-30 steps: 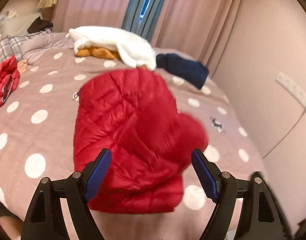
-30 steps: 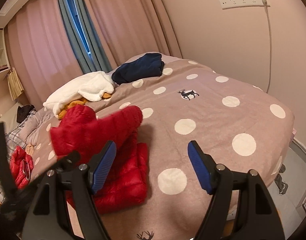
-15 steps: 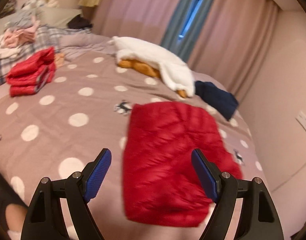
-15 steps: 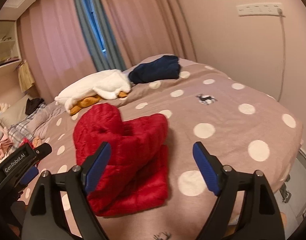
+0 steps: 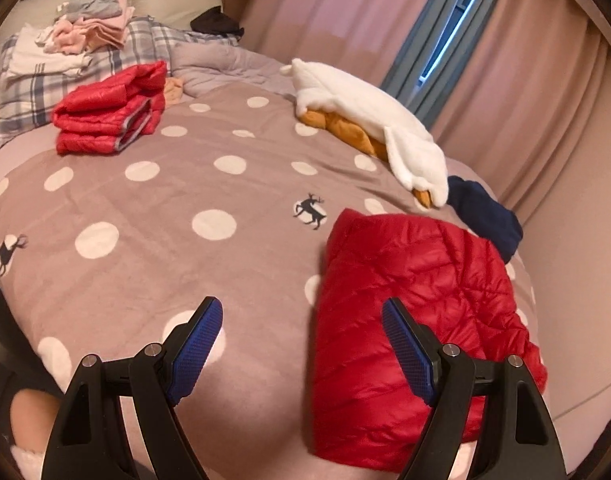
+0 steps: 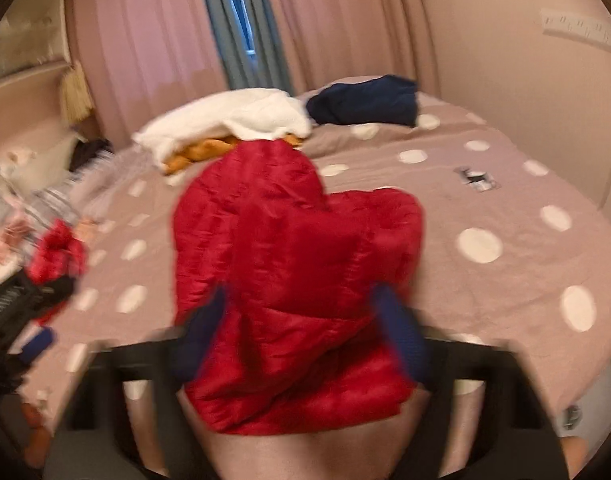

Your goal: Fold large clothes

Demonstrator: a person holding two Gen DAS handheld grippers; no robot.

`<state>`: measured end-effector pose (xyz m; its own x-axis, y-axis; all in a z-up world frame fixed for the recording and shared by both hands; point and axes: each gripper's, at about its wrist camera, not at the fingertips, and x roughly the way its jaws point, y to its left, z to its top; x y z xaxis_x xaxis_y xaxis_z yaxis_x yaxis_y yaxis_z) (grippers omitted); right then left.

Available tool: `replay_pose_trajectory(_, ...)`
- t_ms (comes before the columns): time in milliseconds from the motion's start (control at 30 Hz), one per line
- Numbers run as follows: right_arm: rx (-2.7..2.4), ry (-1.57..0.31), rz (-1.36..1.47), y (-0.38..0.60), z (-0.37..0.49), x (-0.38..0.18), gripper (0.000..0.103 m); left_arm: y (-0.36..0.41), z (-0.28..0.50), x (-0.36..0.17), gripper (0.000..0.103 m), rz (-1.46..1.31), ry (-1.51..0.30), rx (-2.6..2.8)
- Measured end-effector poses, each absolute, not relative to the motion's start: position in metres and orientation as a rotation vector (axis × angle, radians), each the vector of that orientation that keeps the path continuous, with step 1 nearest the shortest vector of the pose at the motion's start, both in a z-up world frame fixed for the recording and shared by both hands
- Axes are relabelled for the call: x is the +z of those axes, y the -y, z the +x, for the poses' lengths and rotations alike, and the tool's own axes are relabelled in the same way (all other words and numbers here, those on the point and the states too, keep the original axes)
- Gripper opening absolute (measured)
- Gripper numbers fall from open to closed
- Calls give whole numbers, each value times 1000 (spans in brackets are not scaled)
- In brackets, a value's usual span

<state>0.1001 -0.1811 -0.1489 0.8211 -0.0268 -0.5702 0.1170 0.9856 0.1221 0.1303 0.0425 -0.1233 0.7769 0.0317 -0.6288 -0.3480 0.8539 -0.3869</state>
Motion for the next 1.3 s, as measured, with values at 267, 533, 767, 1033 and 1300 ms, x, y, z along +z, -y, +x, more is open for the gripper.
replay_pose_trajectory(267,-136,-631,183,211,105,-162,28,-22,145,-140,81,-475,-705,167)
replay_pose_trajectory(533,-265,-815,213,250,132,-234,27,8,166,-173,81,-429,-829,114)
replay_pose_trajectory(767,-308,-822,148,244,140,-261,28,10,171,-179,81,-414,-870,121)
replay_pose_trajectory(1033,-259,-815,284,263,127,-244,32,3,160,-166,81,-428,-835,126)
replay_pose_trajectory(1300,-266,-747,317,266,97,-198,51,-11,148,-153,81,-446,-788,155)
